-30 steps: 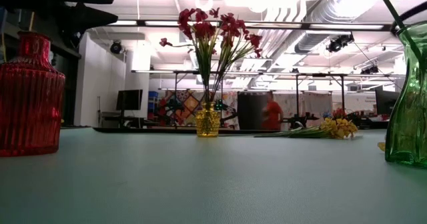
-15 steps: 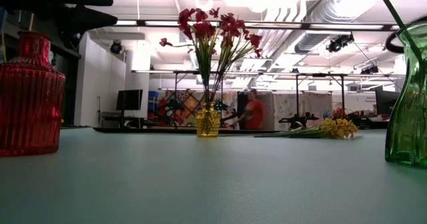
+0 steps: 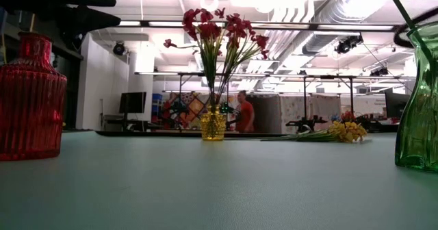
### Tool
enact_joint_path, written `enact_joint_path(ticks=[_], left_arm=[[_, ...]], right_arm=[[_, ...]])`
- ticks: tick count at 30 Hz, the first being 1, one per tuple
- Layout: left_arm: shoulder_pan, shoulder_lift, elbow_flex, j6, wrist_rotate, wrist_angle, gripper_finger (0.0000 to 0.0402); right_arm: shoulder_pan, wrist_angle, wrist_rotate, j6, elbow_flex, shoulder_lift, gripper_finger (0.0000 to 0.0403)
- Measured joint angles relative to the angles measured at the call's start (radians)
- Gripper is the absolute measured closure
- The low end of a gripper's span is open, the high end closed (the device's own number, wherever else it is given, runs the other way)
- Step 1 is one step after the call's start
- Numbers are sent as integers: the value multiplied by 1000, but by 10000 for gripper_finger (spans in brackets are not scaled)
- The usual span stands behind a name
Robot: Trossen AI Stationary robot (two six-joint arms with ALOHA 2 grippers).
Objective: Sort flowers into vase by color
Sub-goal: Put the bottom yellow tulip into the green vase
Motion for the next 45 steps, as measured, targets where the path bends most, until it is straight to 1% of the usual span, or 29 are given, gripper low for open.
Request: enact_joint_path(ticks=[4,8,11,16,18,23,28,32,36,39,41,43,45], left_arm=[[0,0,0,2,0,-2,250],[0,0,0,8,0,-2,250],[0,0,0,8,0,-2,250],[0,0,0,8,0,-2,250],[0,0,0,8,0,-2,250],[0,0,0,9,0,-2,250],[0,0,0,9,0,-4,250],[0,0,0,9,0,-4,250],[0,0,0,9,0,-5,250],[0,0,0,9,0,-5,250],[0,0,0,9,0,-5,250],[0,0,0,9,0,-5,250],[0,0,0,9,0,-5,250]], right_arm=[[0,5,-52,0,-38,0,235],[0,9,-52,0,-41,0,235],[0,29,-40,11,-41,0,235],[0,114,17,18,-41,0,235],[0,125,18,22,-41,0,235],[0,74,17,61,-41,0,235],[0,68,27,62,-41,0,235],[0,110,50,68,-57,0,235],[0,173,38,87,-104,-4,240],[-1,187,34,88,-121,-5,257],[-1,186,35,83,-121,-4,280],[0,169,37,78,-108,-1,317],[2,113,35,64,-85,4,367]])
